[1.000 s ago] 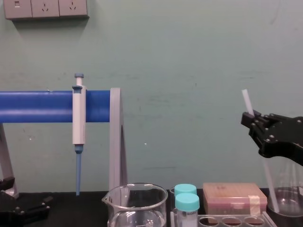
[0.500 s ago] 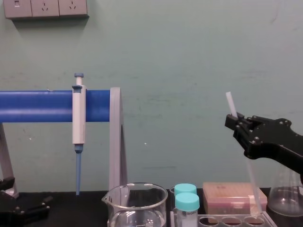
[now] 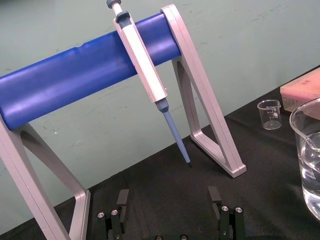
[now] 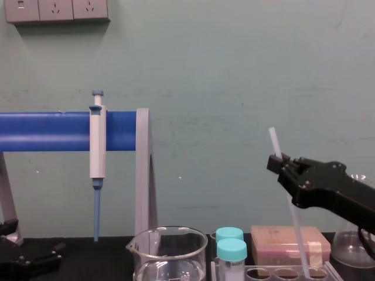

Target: Pick up the stirring rod with one hand, then place it down.

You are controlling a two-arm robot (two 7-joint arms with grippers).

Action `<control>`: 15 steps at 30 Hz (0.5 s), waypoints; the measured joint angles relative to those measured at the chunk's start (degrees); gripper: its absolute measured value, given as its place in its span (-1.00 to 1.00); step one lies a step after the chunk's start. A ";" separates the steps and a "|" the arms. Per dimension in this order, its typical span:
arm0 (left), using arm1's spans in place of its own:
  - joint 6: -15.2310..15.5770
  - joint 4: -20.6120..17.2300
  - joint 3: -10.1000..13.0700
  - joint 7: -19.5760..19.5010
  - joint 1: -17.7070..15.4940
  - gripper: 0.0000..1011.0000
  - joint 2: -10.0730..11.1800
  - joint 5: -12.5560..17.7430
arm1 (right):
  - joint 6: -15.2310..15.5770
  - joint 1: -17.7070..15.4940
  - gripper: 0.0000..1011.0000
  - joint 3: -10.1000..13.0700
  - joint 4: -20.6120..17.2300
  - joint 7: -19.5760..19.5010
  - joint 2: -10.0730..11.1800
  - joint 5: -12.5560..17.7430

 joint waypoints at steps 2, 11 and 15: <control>0.00 0.00 0.00 0.00 0.00 0.98 0.00 0.00 | 0.25 0.39 -0.86 -0.17 0.89 0.64 -0.12 0.69; 0.00 0.00 0.00 0.00 0.00 0.98 0.00 0.00 | 1.31 1.60 -0.86 -0.89 4.12 2.72 -0.42 3.31; 0.00 0.00 0.00 0.00 0.00 0.98 0.00 0.00 | 1.56 1.53 -0.86 -1.07 4.61 2.81 -0.38 3.88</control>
